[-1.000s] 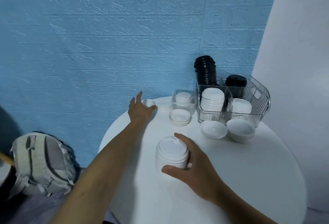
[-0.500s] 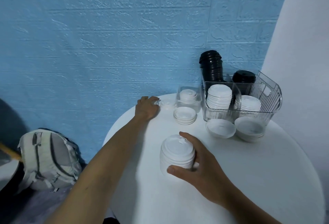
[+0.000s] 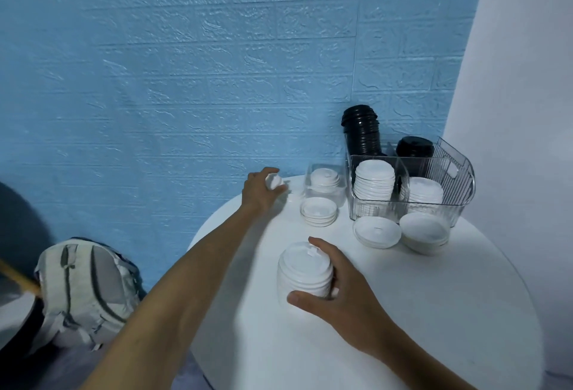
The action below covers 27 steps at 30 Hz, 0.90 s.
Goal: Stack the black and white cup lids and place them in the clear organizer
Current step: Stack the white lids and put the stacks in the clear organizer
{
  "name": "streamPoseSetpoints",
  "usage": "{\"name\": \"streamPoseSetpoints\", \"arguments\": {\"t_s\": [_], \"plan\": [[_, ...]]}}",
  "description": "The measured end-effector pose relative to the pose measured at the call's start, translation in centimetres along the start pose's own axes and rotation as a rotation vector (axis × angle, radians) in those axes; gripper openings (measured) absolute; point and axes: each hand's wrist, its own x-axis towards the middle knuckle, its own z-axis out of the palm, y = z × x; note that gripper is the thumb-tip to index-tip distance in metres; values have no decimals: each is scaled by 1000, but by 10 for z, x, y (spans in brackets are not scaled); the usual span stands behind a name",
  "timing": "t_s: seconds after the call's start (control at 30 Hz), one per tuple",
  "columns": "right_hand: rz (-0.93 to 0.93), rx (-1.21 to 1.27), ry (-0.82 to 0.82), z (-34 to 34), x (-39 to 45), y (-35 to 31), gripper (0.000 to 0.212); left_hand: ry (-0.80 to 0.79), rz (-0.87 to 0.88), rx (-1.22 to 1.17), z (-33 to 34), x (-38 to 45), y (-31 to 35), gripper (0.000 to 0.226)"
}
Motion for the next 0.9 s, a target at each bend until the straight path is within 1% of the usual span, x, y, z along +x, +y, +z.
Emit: {"name": "streamPoseSetpoints", "arguments": {"t_s": [0.07, 0.17, 0.33, 0.47, 0.57, 0.67, 0.73, 0.83, 0.9], "plan": [[2, 4, 3, 0, 0, 1, 89, -25, -8, 29, 9, 10, 10, 48], [3, 0, 8, 1, 1, 3, 86, -92, 8, -5, 25, 22, 17, 44], [3, 14, 15, 3, 3, 9, 88, -138, 26, 24, 49, 28, 7, 38], [-4, 17, 13, 3, 5, 10, 91, -138, 38, 26, 50, 30, 4, 38], [-14, -8, 20, 3, 6, 9, 88, -151, 63, 43, 48, 27, 3, 38], [-10, -13, 18, 2, 6, 9, 88, -167, 73, 29, 45, 24, 2, 46], [-6, -12, 15, 2, 5, 8, 88, -186, 100, 87, 44, 20, 3, 50], [-2, -12, 11, 1, 5, 7, 87, -191, 133, 150, 42, 13, 6, 46], [1, -15, 10, 1, 4, 6, 88, -211, 140, 177, 40, 9, 9, 48]]}}
